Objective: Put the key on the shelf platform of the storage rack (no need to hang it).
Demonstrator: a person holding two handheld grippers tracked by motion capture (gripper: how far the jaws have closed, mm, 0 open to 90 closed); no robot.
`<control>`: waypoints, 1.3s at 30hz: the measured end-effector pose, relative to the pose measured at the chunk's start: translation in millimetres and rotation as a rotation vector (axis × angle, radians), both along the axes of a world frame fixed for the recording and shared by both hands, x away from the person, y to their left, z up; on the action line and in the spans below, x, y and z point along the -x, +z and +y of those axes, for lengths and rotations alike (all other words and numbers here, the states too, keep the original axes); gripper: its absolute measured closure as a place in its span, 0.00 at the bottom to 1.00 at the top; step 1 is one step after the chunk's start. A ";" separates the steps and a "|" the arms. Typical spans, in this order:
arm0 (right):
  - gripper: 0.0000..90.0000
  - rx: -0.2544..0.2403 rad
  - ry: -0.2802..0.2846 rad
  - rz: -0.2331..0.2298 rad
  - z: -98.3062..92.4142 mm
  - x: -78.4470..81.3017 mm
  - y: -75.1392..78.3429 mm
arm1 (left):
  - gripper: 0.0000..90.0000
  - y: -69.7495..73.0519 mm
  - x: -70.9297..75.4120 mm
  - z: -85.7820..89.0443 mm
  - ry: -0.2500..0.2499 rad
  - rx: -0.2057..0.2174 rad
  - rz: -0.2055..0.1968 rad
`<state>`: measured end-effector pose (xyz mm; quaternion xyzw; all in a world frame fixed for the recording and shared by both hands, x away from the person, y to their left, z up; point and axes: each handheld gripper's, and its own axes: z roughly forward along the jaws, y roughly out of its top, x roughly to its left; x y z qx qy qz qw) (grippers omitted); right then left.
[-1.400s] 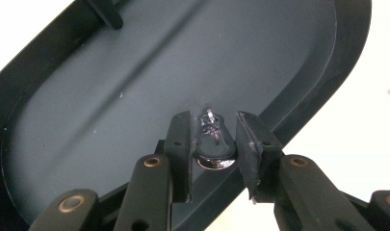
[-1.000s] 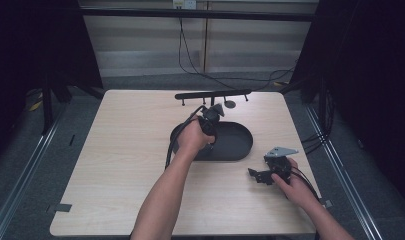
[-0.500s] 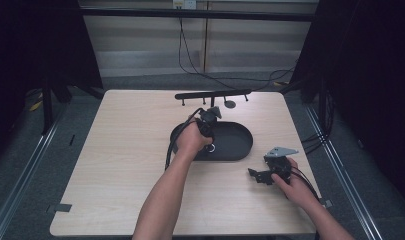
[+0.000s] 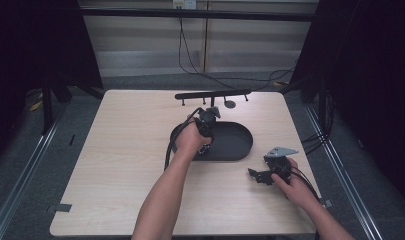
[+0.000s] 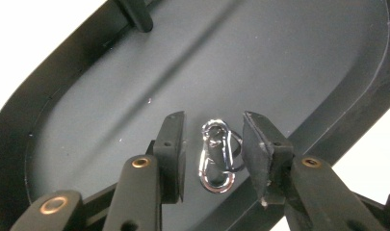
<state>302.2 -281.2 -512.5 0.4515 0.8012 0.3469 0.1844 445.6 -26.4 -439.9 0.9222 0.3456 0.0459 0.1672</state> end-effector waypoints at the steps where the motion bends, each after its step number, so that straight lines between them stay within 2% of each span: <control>1: 0.17 0.001 0.001 -0.001 -0.1 0.0 -0.1 | 0.68 0.4 0.1 0.6 0.002 0.002 0.001; 10: 0.17 0.000 0.000 0.000 0.0 0.0 0.0 | 0.66 4.8 3.0 1.3 -0.005 0.017 0.001; 12: 0.17 0.000 0.000 0.000 0.0 0.0 0.0 | 0.65 6.0 5.0 1.1 -0.005 0.024 0.014; 17: 0.17 0.000 0.000 0.000 0.0 0.0 0.0 | 0.65 7.7 6.9 2.4 -0.015 0.018 0.017; 39: 0.17 0.001 0.001 0.001 -0.4 1.3 0.1 | 0.62 27.5 19.0 11.7 -0.030 0.051 0.027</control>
